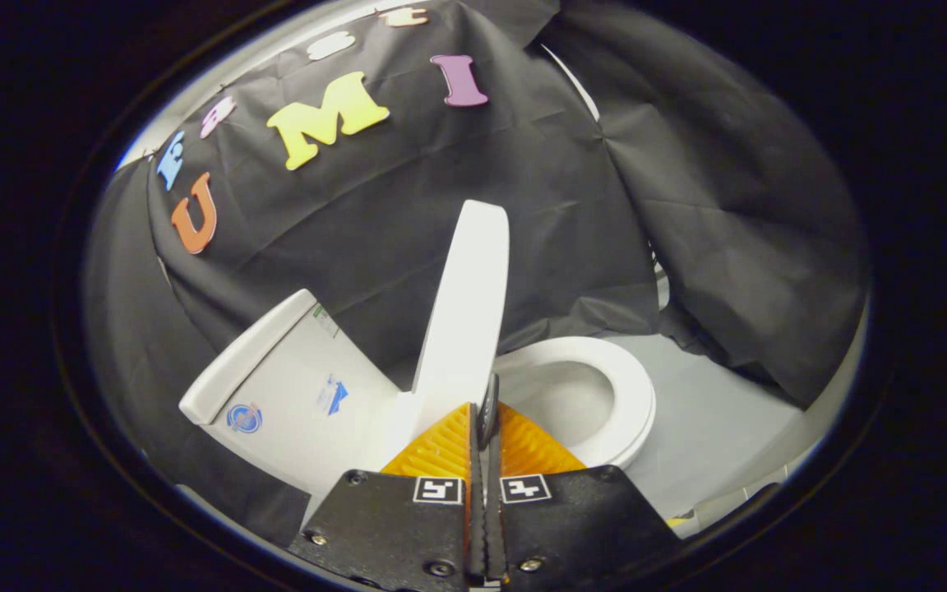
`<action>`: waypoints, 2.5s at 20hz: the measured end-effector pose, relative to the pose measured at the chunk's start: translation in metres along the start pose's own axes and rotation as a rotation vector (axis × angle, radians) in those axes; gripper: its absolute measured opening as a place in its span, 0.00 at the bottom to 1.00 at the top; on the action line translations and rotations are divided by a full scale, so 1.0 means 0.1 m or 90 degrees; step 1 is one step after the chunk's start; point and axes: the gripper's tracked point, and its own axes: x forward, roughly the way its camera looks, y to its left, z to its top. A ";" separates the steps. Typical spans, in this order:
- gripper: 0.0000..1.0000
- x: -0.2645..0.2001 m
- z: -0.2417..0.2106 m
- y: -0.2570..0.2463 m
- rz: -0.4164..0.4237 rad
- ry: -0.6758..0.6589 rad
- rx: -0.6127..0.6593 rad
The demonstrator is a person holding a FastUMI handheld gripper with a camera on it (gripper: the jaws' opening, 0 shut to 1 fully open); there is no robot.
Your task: Open the toilet lid.
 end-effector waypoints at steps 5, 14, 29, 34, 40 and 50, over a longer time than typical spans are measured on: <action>0.04 -0.03 0.02 0.20 -0.008 -0.015 -0.048; 0.05 -0.09 0.07 0.58 -0.008 -0.031 -0.110; 0.07 -0.11 0.01 1.13 -0.015 -0.073 -0.221; 0.08 -0.12 -0.02 1.30 -0.015 -0.074 -0.245; 0.09 -0.11 -0.08 1.54 -0.005 -0.078 -0.274; 0.09 -0.09 -0.20 1.91 0.011 -0.068 -0.306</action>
